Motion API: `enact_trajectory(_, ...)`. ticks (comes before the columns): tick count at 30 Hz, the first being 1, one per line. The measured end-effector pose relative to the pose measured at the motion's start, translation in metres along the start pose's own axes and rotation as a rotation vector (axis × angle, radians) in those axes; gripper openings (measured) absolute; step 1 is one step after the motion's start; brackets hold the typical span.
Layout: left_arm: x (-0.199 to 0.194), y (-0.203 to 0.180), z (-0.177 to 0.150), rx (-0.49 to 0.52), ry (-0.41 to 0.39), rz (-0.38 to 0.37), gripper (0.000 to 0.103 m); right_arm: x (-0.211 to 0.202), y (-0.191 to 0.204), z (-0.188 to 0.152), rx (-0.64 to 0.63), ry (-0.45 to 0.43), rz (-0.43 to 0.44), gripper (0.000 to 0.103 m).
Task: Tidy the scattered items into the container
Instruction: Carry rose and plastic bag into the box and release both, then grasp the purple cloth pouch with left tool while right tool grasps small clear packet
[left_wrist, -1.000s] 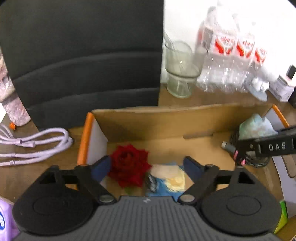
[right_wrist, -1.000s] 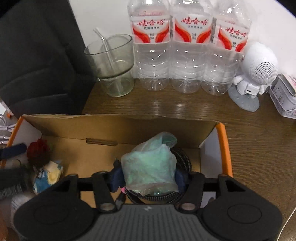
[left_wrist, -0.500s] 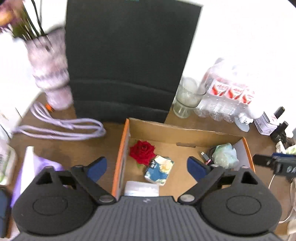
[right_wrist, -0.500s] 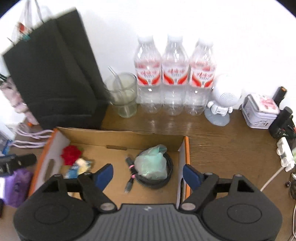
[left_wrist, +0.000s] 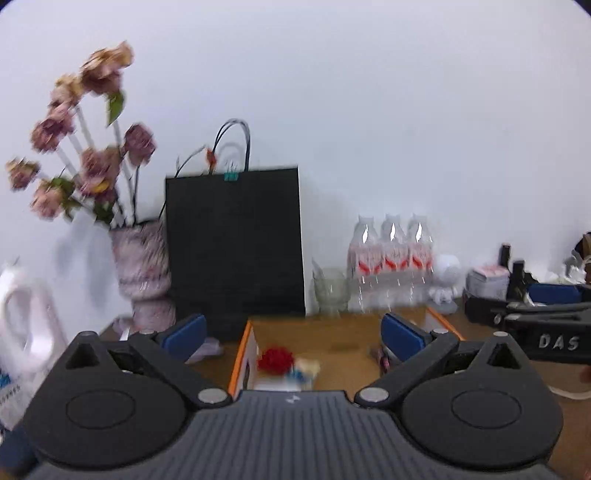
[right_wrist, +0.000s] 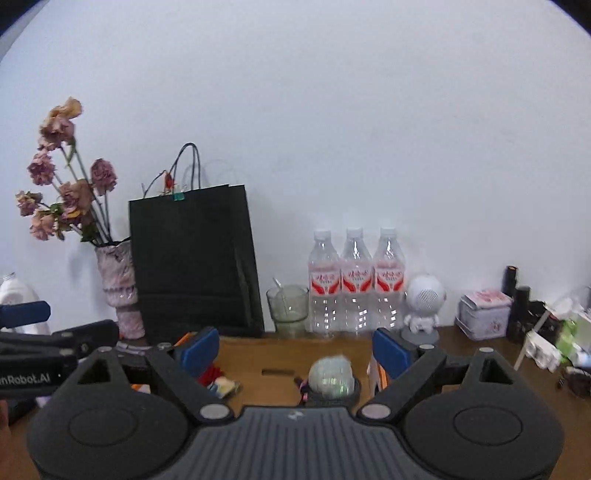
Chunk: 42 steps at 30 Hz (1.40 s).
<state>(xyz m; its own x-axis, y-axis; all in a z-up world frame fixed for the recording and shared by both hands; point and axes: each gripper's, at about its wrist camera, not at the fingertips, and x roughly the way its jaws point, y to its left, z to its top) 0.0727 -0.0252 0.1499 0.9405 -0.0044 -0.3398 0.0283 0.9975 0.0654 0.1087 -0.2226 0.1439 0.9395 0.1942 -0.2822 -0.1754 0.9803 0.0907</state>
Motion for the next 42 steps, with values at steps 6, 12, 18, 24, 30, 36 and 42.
enact_trajectory(6,-0.093,-0.009,-0.098,-0.025,0.042,-0.131,0.103,-0.098,0.006,-0.082,-0.051,-0.013,0.016,0.096)
enact_trajectory(12,-0.112,-0.032,-0.148,0.049,0.149,-0.173,0.103,-0.147,0.0,-0.142,-0.055,0.063,-0.003,0.094)
enact_trajectory(18,-0.059,-0.044,-0.151,-0.021,0.304,-0.19,0.092,-0.135,-0.009,-0.157,-0.06,0.187,-0.034,0.062)
enact_trajectory(24,-0.042,-0.046,-0.166,0.023,0.34,-0.173,0.071,-0.119,-0.014,-0.163,-0.107,0.254,0.016,0.061)
enact_trajectory(30,-0.043,-0.041,-0.166,0.043,0.301,-0.222,0.022,-0.089,0.003,-0.171,-0.198,0.354,0.056,0.058)
enact_trajectory(36,-0.043,-0.018,-0.165,-0.056,0.301,-0.207,0.006,-0.071,0.012,-0.171,-0.181,0.39,0.095,0.046)
enact_trajectory(42,-0.066,-0.006,-0.163,-0.084,0.227,-0.2,0.006,-0.072,0.012,-0.172,-0.124,0.363,0.066,0.015)
